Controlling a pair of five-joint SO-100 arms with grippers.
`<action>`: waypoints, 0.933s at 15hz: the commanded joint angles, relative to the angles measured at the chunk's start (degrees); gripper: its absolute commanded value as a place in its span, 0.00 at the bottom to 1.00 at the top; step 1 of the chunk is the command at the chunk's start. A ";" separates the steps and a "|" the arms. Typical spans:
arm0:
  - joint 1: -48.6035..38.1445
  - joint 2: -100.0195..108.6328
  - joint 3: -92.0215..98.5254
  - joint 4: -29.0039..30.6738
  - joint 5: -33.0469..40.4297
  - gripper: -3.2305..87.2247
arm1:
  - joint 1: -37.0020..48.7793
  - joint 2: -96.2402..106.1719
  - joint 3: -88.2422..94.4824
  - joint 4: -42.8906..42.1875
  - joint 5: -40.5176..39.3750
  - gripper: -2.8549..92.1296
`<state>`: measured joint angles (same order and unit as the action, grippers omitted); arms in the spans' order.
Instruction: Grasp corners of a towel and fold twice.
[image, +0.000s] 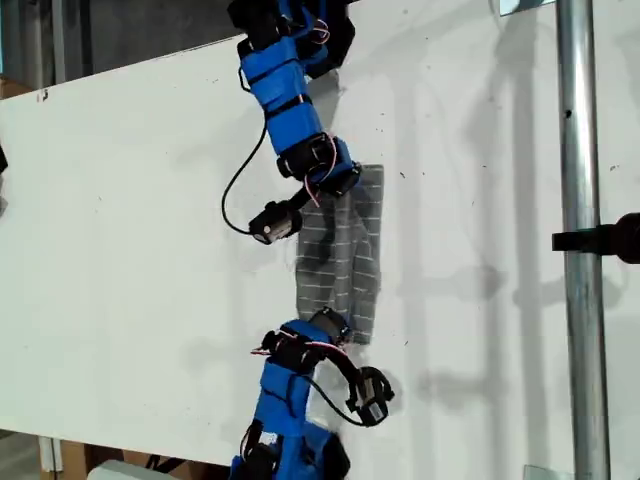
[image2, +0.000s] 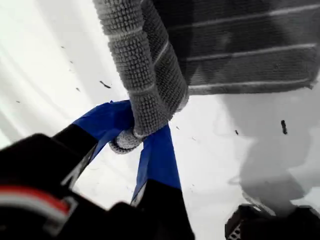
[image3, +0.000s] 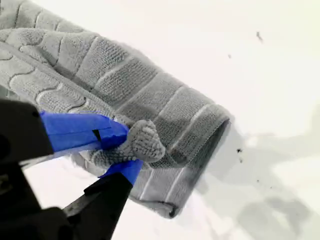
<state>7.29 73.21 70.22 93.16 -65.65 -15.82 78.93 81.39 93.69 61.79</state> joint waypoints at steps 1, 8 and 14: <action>-10.90 5.27 2.37 0.09 3.69 0.00 | 7.56 6.68 4.22 1.49 -1.67 0.03; -28.30 18.72 10.02 -5.80 13.45 0.00 | 29.27 27.51 14.68 -9.32 -12.74 0.03; -21.62 22.41 25.05 -12.22 7.65 0.00 | 16.35 31.38 30.50 -20.13 -3.96 0.03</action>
<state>-16.52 94.83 93.87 81.47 -56.07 4.04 109.07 110.30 75.23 54.93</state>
